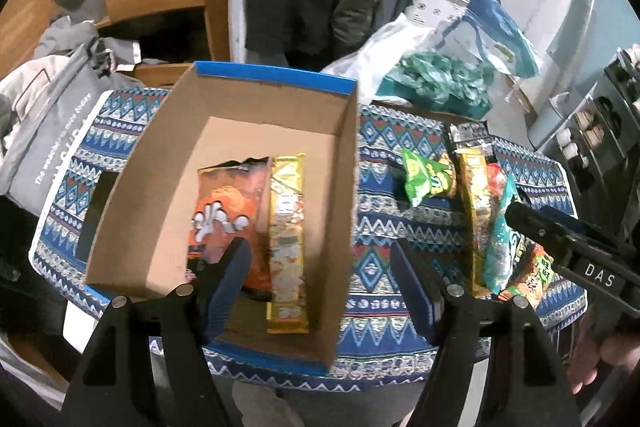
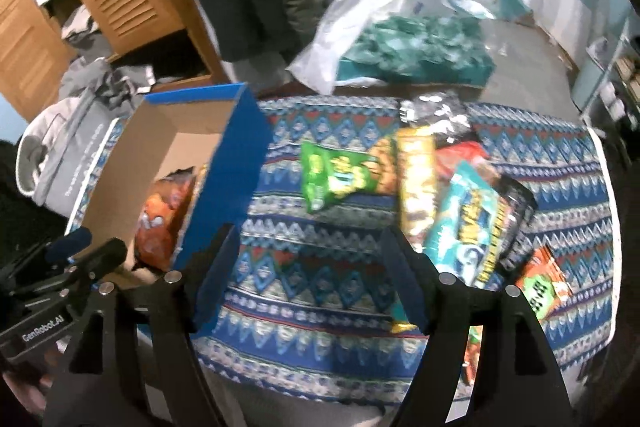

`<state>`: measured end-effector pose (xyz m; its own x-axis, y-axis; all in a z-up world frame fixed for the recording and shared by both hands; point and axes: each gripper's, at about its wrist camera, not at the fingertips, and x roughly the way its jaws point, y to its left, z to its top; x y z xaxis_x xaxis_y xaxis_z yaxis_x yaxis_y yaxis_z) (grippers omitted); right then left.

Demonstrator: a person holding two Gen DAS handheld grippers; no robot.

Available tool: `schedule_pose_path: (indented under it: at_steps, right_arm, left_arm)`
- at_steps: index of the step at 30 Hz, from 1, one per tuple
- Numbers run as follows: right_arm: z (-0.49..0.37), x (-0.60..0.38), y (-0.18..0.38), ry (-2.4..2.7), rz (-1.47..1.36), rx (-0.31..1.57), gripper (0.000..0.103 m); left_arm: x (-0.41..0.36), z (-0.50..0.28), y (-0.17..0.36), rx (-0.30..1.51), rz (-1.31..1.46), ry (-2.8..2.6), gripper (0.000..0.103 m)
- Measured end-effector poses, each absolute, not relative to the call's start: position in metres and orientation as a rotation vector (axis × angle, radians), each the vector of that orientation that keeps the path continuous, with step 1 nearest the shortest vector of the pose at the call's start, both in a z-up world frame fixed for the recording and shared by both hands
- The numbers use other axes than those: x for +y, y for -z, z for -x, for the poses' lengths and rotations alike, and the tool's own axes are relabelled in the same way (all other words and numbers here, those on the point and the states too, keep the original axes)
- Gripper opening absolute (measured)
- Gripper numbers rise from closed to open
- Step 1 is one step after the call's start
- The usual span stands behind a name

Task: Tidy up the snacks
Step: 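Move both tools back over the snack pile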

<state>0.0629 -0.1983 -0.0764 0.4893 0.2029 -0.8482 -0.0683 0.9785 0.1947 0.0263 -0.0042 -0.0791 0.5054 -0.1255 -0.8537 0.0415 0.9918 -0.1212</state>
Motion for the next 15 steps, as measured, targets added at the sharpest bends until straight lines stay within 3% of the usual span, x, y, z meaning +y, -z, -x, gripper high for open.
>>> schedule_pose_path:
  at_steps: [15]
  right_arm:
    - [-0.040, -0.285, 0.099, -0.026, -0.229, 1.084, 0.074]
  left_arm:
    - [-0.063, -0.023, 0.090, 1.067, 0.018, 0.144, 0.073]
